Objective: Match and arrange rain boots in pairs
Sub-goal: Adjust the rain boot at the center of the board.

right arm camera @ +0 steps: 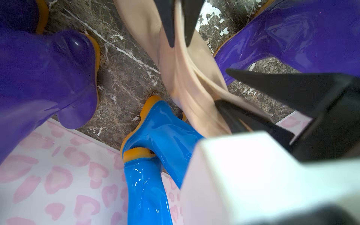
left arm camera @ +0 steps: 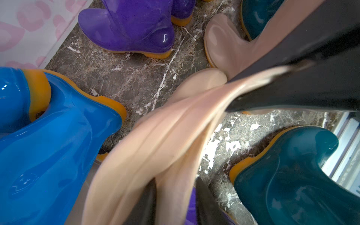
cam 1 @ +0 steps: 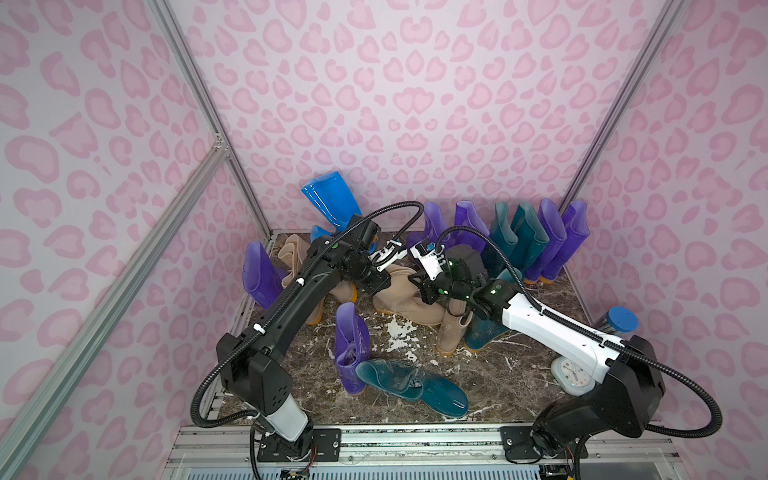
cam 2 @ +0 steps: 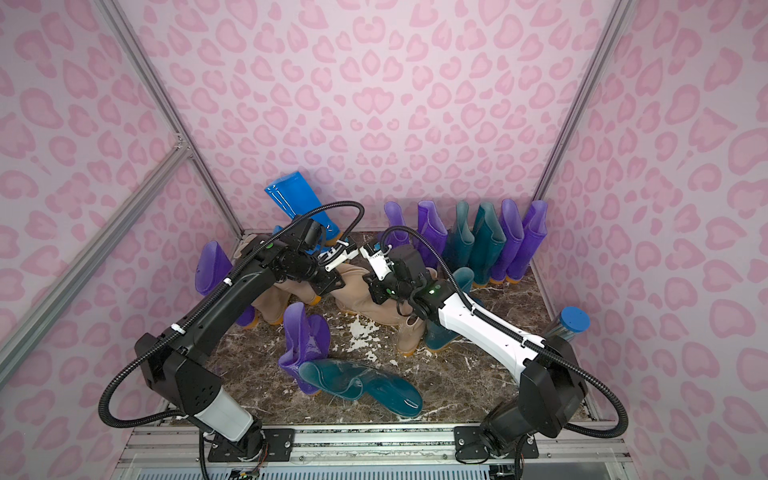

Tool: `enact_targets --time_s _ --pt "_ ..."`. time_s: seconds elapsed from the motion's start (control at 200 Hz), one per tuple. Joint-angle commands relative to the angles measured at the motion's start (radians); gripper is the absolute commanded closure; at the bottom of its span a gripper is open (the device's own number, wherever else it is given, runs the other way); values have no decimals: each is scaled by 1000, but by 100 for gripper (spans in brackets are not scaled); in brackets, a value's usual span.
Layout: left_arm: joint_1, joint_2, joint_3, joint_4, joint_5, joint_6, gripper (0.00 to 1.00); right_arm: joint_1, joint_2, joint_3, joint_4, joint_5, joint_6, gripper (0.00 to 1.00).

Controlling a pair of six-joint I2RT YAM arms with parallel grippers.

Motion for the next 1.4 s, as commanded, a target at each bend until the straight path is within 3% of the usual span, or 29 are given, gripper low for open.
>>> enact_targets --time_s 0.0,0.04,0.105,0.29,0.39,0.68,0.935,1.09,1.395 --pt "0 -23 -19 -21 -9 -29 90 -3 12 21 66 6 23 100" --pt "0 -31 -21 -28 -8 -36 98 -3 15 28 65 8 26 100" --pt "0 -52 -20 -30 -4 -54 98 -3 19 38 63 7 34 100" --pt "1 -103 -11 -49 48 -148 98 -5 -6 69 52 25 62 61" --pt "1 -107 3 -99 44 -196 98 -5 -52 60 63 68 98 53" --pt "21 -140 64 -74 36 -426 98 -9 -254 -47 128 193 152 46" --pt "52 -94 124 21 117 -606 98 -14 -301 -57 32 303 153 40" --pt "51 -56 138 136 200 -582 98 -14 -323 -89 36 295 166 38" --pt "44 78 299 180 18 -458 98 -19 -340 -121 54 307 166 38"
